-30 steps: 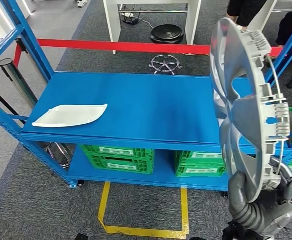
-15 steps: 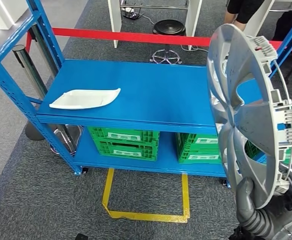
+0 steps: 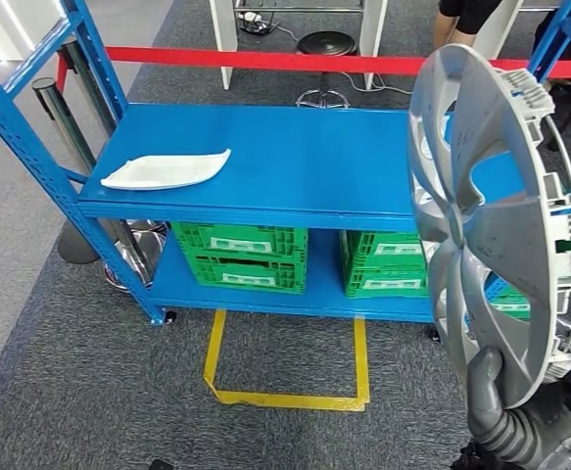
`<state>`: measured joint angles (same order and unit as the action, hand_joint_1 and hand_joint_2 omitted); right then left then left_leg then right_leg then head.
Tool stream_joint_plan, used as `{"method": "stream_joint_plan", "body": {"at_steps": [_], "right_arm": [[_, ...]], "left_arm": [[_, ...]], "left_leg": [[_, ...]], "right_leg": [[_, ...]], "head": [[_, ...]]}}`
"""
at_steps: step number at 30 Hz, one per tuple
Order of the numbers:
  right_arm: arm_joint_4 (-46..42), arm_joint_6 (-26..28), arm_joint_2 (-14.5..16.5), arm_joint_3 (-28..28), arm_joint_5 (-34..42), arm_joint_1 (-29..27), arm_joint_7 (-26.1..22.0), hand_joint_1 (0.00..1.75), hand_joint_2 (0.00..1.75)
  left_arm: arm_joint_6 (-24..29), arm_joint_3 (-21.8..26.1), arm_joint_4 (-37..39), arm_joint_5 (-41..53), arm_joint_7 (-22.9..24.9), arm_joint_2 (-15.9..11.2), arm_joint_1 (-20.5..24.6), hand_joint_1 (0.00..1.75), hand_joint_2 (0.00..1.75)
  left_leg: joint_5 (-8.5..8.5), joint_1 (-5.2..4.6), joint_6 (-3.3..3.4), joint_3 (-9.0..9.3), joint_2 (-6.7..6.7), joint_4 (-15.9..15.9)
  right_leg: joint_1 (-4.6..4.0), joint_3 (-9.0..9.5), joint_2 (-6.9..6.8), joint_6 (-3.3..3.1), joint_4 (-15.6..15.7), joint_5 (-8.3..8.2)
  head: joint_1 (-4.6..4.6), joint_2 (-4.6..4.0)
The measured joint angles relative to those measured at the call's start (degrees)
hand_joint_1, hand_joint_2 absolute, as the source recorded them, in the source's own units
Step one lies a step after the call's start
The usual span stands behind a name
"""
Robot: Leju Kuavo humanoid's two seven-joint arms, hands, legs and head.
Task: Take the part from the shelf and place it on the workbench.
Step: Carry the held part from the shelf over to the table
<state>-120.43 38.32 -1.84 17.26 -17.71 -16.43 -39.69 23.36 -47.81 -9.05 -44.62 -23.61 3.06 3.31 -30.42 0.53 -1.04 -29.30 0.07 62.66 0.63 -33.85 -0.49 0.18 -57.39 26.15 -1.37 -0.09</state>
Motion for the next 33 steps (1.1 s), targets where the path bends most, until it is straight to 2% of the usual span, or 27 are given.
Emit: {"method": "stream_joint_plan", "body": {"at_steps": [1, 2, 4, 5, 6, 7, 9, 10, 11, 12, 13, 14, 15, 16, 17, 18, 20, 21, 22, 24, 25, 26, 27, 28, 30, 32, 33], "right_arm": [[-0.01, 0.00, 0.00, 0.00, -0.02, 0.00, 0.00, 1.75, 1.75], [-0.01, 0.00, 0.00, 0.01, -0.04, 0.00, 0.00, 1.75, 1.75], [-0.01, 0.00, -0.04, 0.03, -0.02, -0.03, 0.00, 1.75, 1.75], [-0.01, 0.00, -0.14, 0.05, 0.04, -0.09, 0.00, 1.75, 1.75], [0.00, 0.00, -0.24, 0.06, 0.11, -0.17, -0.01, 1.75, 1.75], [0.00, 0.00, -0.34, 0.08, 0.22, -0.25, -0.01, 1.75, 1.75], [0.00, 0.00, -0.43, 0.11, 0.68, -0.45, -0.02, 1.75, 1.75], [0.00, 0.00, -0.46, 0.12, 1.06, -0.58, -0.02, 1.75, 1.75], [0.00, 0.00, -0.50, 0.08, 1.54, -0.73, -0.02, 1.75, 1.75], [0.00, 0.00, -0.55, -0.01, 2.05, -0.87, -0.02, 1.75, 1.75], [0.00, 0.00, -0.58, -0.12, 2.52, -1.00, -0.01, 1.75, 1.75], [0.00, 0.00, -0.61, -0.27, 2.89, -1.12, -0.01, 1.75, 1.75], [0.00, 0.00, -0.61, -0.47, 3.10, -1.21, 0.01, 1.75, 1.75], [-0.01, 0.00, -0.61, -0.71, 3.20, -1.29, 0.01, 1.75, 1.75], [-0.01, 0.00, -0.61, -0.99, 3.22, -1.39, 0.01, 1.75, 1.75], [-0.02, 0.00, -0.61, -1.30, 3.20, -1.56, 0.00, 1.75, 1.75], [-0.02, 0.00, -0.58, -1.90, 3.15, -1.99, -0.01, 1.75, 1.75], [-0.02, 0.00, -0.52, -2.22, 3.09, -2.18, 0.00, 1.75, 1.75], [-0.02, 0.00, -0.42, -2.53, 3.00, -2.31, 0.01, 1.75, 1.75], [-0.02, 0.00, -0.08, -3.08, 2.72, -2.55, 0.01, 1.75, 1.75], [-0.02, 0.00, 0.07, -3.28, 2.61, -2.65, 0.00, 1.75, 1.75], [-0.02, 0.00, 0.19, -3.46, 2.54, -2.72, 0.00, 1.75, 1.75], [-0.02, 0.00, 0.26, -3.62, 2.51, -2.76, 0.00, 1.75, 1.75], [-0.02, 0.00, 0.33, -3.78, 2.50, -2.79, 0.00, 1.75, 1.75], [-0.02, 0.00, 0.48, -4.03, 2.48, -2.83, 0.00, 1.75, 1.75], [-0.02, 0.00, 0.68, -4.25, 2.41, -2.80, -0.01, 1.75, 1.75], [-0.02, 0.00, 0.79, -4.36, 2.34, -2.79, -0.03, 1.75, 1.75]], "left_arm": [[-0.01, -0.07, 0.00, 0.01, 0.00, -0.08, 0.03, 0.00, 1.75], [0.09, -0.15, 0.01, -0.02, 0.00, -0.14, 0.06, 0.00, 1.75], [0.42, -0.30, 0.04, -0.16, 0.03, -0.18, 0.03, 0.00, 1.75], [0.57, -0.34, 0.06, -0.22, 0.05, -0.20, 0.02, 0.00, 1.75], [0.59, -0.38, 0.07, -0.24, 0.09, -0.22, 0.03, 0.00, 1.75], [0.53, -0.44, 0.08, -0.20, 0.12, -0.26, 0.04, 0.00, 1.75], [0.33, -0.61, 0.09, -0.07, 0.14, -0.32, 0.07, 0.00, 1.75], [0.27, -0.71, 0.09, -0.03, 0.14, -0.32, 0.07, 0.00, 1.75], [0.25, -0.79, 0.09, 0.00, 0.14, -0.32, 0.06, 0.00, 1.75], [0.27, -0.84, 0.09, -0.01, 0.14, -0.31, 0.05, 0.00, 1.75], [0.30, -0.86, 0.09, -0.04, 0.13, -0.31, 0.04, 0.00, 1.75], [0.37, -0.88, 0.09, -0.09, 0.06, -0.30, 0.04, 0.00, 1.75], [0.48, -0.90, 0.09, -0.13, -0.15, -0.29, 0.04, 0.00, 1.75], [0.62, -0.93, 0.09, -0.17, -0.47, -0.26, 0.05, 0.00, 1.75], [0.80, -0.98, 0.09, -0.19, -0.87, -0.23, 0.06, 0.00, 1.75], [0.98, -1.04, 0.09, -0.19, -1.25, -0.21, 0.07, 0.00, 1.75], [1.23, -1.19, 0.15, -0.25, -1.62, -0.24, 0.00, 0.00, 1.75], [1.29, -1.26, 0.20, -0.29, -1.67, -0.26, -0.07, 0.00, 1.75], [1.34, -1.30, 0.26, -0.33, -1.68, -0.27, -0.16, 0.00, 1.75], [1.40, -1.35, 0.31, -0.38, -1.68, -0.26, -0.19, 0.00, 1.75], [1.41, -1.36, 0.31, -0.38, -1.68, -0.24, -0.15, 0.00, 1.75], [1.42, -1.37, 0.31, -0.38, -1.68, -0.22, -0.09, 0.00, 1.75], [1.42, -1.37, 0.31, -0.38, -1.68, -0.21, -0.03, 0.00, 1.75], [1.42, -1.37, 0.31, -0.38, -1.68, -0.20, -0.01, 0.00, 1.75], [1.43, -1.38, 0.31, -0.38, -1.68, -0.21, 0.01, 0.00, 1.75], [1.48, -1.39, 0.32, -0.38, -1.67, -0.25, 0.03, 0.00, 1.75], [1.53, -1.41, 0.34, -0.38, -1.64, -0.27, 0.04, 0.00, 1.75]], "left_leg": [[-0.14, -0.06, 0.22, 1.94, -0.08, -3.33], [-0.58, -0.21, 0.53, 2.85, -0.16, -5.31], [-0.34, -0.46, 1.41, 2.56, -0.21, -6.17], [0.23, -0.46, 1.91, 2.03, -0.09, -6.31], [0.86, -0.41, 2.46, 1.44, 0.04, -6.43], [1.59, -0.34, 2.92, 0.70, 0.18, -6.59], [2.94, -0.48, 3.45, -1.00, 0.31, -6.56], [3.67, -0.59, 3.51, -1.96, 0.34, -6.50], [4.39, -0.70, 3.52, -2.94, 0.38, -6.39], [5.08, -0.78, 3.47, -3.96, 0.42, -6.24], [5.70, -0.82, 3.36, -4.92, 0.45, -6.08], [6.27, -0.85, 3.21, -5.70, 0.47, -5.85], [6.75, -0.95, 3.00, -6.36, 0.47, -5.59], [7.20, -1.04, 2.75, -6.84, 0.49, -5.32], [7.70, -1.12, 2.48, -7.20, 0.52, -5.08], [8.25, -1.15, 2.19, -7.49, 0.57, -4.99], [9.00, -1.05, 1.55, -7.96, 0.57, -4.92], [8.12, -0.97, 1.18, -8.26, 0.49, -4.42], [6.02, -0.89, 0.82, -8.68, 0.39, -2.91], [-0.41, -0.66, 0.22, -9.85, 0.26, 3.52], [-2.91, -0.56, 0.02, -10.30, 0.25, 7.44], [-4.00, -0.50, -0.08, -10.36, 0.24, 10.50], [-3.65, -0.47, -0.07, -9.74, 0.22, 11.93], [-2.27, -0.47, 0.06, -8.18, 0.15, 11.12], [0.34, -0.51, 0.76, -2.74, -0.86, 4.25], [0.13, -0.56, 1.55, 2.49, -2.48, -4.00], [-0.36, -0.66, 1.81, 3.73, -2.93, -6.30]], "right_leg": [[-0.01, -0.48, -0.02, 0.34, -0.25, -0.37], [-0.01, -0.81, -0.04, 0.70, -0.36, -0.81], [0.09, -1.21, -0.06, 1.54, -0.18, -1.74], [0.19, -1.50, 0.01, 1.90, -0.30, -1.49], [0.26, -1.99, 0.09, 2.17, -0.99, -0.31], [0.30, -2.81, 0.19, 2.34, -2.74, 1.94], [0.33, -4.76, 0.30, 2.48, -9.31, 7.79], [0.33, -5.42, 0.31, 2.51, -12.91, 9.62], [0.32, -5.43, 0.31, 2.54, -15.44, 9.98], [0.32, -4.59, 0.31, 2.52, -16.24, 8.94], [0.32, -2.80, 0.31, 2.45, -15.12, 7.13], [0.32, -0.13, 0.28, 2.36, -12.25, 5.52], [0.27, 3.23, 0.21, 2.24, -8.06, 4.95], [0.20, 6.39, 0.17, 2.08, -3.71, 5.35], [0.12, 8.53, 0.16, 1.90, -0.28, 6.22], [-0.02, 9.59, 0.19, 1.64, 1.79, 7.01], [-0.01, 8.92, 0.26, 0.86, 2.49, 6.76], [0.05, 8.36, 0.26, 0.38, 2.43, 6.18], [0.15, 7.73, 0.25, -0.08, 2.46, 5.52], [0.15, 6.32, 0.31, -0.63, 2.41, 4.14], [0.10, 5.62, 0.36, -0.74, 2.34, 3.43], [0.05, 4.83, 0.46, -0.72, 2.21, 2.71], [0.01, 4.00, 0.62, -0.67, 1.99, 2.05], [-0.03, 3.00, 0.84, -0.59, 1.70, 1.43], [-0.08, 1.15, 1.41, -0.33, 1.05, 0.39], [-0.15, -0.13, 2.03, 0.19, 0.63, -0.62], [-0.08, -0.60, 2.35, 0.56, 0.58, -1.21]], "head": [[0.03, 0.00], [0.03, 0.00], [0.06, 0.00], [0.06, 0.00], [0.12, 0.00], [0.17, 0.00], [0.29, 0.00], [0.30, 0.00], [0.30, 0.00], [0.30, 0.00], [0.29, 0.00], [0.30, 0.00], [0.31, 0.00], [0.27, 0.00], [0.26, 0.00], [0.23, 0.00], [0.25, 0.00], [0.20, 0.00], [0.14, 0.00], [-0.01, 0.00], [-0.02, 0.00], [-0.02, 0.00], [-0.03, 0.00], [-0.02, 0.00], [-0.02, 0.00], [0.02, 0.00], [0.03, 0.00]]}}
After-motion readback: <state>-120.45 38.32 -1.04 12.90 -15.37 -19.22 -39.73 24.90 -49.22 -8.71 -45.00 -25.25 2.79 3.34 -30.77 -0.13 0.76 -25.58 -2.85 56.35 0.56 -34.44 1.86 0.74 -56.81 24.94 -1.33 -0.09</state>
